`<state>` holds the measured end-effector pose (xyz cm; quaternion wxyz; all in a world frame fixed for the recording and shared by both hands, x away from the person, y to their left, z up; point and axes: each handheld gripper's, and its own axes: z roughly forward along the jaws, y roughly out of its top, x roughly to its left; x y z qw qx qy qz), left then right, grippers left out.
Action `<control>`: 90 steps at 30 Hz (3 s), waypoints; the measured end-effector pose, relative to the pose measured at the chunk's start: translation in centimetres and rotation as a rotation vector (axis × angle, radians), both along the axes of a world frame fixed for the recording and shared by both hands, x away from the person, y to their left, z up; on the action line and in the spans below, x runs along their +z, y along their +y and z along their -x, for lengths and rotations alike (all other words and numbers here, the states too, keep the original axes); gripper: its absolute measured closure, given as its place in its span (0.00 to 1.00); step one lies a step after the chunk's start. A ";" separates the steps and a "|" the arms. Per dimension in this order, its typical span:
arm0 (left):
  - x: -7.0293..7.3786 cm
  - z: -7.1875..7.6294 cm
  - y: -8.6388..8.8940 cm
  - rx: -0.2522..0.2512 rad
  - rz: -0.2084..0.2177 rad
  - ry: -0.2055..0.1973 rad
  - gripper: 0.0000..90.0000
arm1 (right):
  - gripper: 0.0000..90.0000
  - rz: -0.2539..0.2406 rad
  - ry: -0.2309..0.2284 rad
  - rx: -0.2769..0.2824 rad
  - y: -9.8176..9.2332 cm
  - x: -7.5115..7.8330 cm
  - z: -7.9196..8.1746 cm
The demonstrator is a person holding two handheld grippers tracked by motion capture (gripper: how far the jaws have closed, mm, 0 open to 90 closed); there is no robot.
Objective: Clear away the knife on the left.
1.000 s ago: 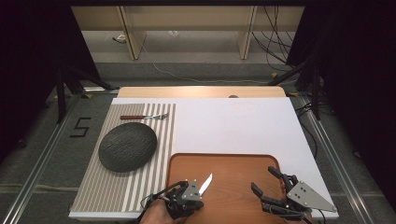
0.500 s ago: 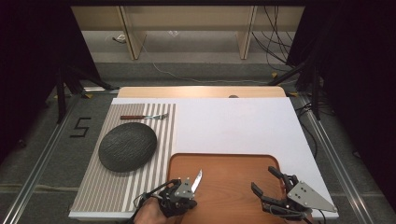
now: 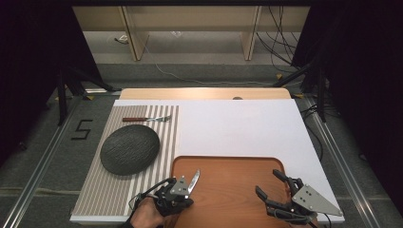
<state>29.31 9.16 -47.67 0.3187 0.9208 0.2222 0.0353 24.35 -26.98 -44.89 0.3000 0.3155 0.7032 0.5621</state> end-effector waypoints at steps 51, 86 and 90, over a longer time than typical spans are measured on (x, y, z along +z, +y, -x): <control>2.4 -0.2 3.8 0.139 0.313 -0.113 0.34 | 0.26 -0.003 0.002 0.001 0.0 0.0 0.0; 3.3 2.3 7.2 0.202 0.634 -0.346 0.22 | 0.26 -0.005 0.006 0.005 0.0 0.0 0.0; 3.2 2.6 7.5 0.210 0.648 -0.349 0.22 | 0.26 -0.005 0.006 0.006 0.0 0.0 0.0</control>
